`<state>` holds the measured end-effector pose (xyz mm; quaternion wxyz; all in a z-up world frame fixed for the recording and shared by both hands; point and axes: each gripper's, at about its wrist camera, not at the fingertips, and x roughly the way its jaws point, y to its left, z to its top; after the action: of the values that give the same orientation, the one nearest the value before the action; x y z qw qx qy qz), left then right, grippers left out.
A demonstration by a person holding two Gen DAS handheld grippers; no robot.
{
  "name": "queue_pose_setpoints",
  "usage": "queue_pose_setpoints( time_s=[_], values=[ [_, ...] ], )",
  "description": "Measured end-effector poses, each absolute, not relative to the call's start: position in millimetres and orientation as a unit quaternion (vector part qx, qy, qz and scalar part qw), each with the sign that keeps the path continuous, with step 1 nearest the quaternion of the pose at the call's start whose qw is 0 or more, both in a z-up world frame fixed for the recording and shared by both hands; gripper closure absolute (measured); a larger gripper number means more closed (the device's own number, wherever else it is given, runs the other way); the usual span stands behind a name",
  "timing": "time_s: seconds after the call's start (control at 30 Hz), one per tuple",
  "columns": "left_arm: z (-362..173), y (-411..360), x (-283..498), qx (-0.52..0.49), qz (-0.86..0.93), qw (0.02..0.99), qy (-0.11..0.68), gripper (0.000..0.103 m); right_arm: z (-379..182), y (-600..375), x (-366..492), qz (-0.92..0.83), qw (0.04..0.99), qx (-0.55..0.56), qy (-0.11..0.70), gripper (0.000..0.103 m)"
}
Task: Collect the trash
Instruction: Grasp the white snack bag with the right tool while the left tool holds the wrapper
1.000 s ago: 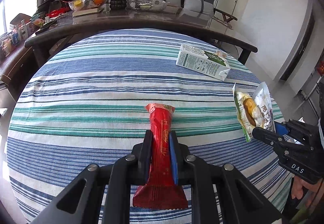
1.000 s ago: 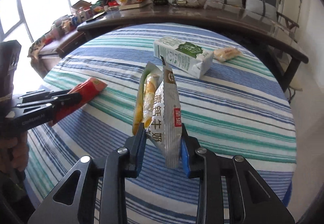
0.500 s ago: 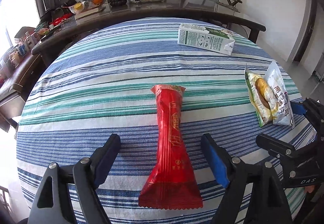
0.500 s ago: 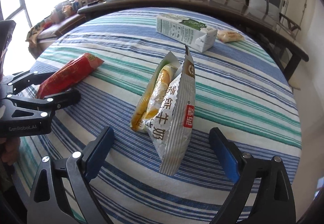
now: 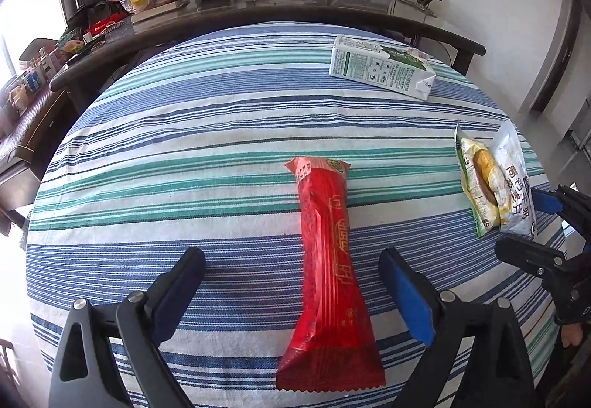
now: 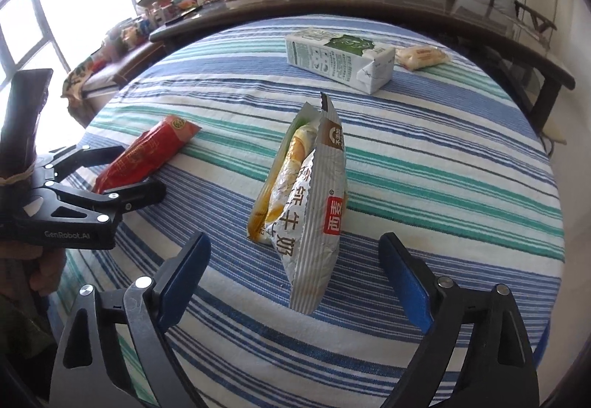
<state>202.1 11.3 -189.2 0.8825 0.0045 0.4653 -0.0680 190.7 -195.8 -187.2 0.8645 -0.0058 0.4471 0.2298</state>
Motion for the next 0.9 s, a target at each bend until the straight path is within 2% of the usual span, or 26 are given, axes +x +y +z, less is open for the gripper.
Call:
queue_pose_setpoints(
  time_s=[0.03,0.1,0.13,0.3,0.33,0.37,0.4,0.63,0.9],
  values=[
    [-186,14,201,-0.005,-0.073,0.885,0.46,0.007,-182,-198,191,0.231,0.867,-0.004,0.442,0.016],
    [-181,15,200,-0.01,-0.085,0.887,0.453,0.017,-174,-200,191,0.234,0.871,-0.011,0.433,0.016],
    [-180,14,200,-0.008,-0.086,0.887,0.453,0.026,-173,-200,192,0.236,0.871,-0.011,0.432,0.018],
    [-185,10,204,-0.003,-0.091,0.882,0.462,0.05,-176,-200,206,0.239,0.866,0.018,0.439,0.035],
    [-184,8,204,0.002,-0.091,0.884,0.459,0.06,-176,-200,209,0.241,0.863,0.017,0.443,0.049],
    [-184,7,204,0.003,-0.095,0.884,0.457,0.078,-177,-199,210,0.24,0.862,0.016,0.447,0.073],
    [-183,7,203,0.001,-0.1,0.885,0.455,0.082,-175,-200,209,0.238,0.863,0.017,0.446,0.077],
    [-164,10,194,-0.028,-0.124,0.899,0.42,0.088,-154,-217,187,0.234,0.877,0.041,0.417,0.081],
    [-165,-16,183,-0.014,-0.153,0.892,0.424,0.09,-156,-236,176,0.219,0.88,0.047,0.418,0.081]
  ],
)
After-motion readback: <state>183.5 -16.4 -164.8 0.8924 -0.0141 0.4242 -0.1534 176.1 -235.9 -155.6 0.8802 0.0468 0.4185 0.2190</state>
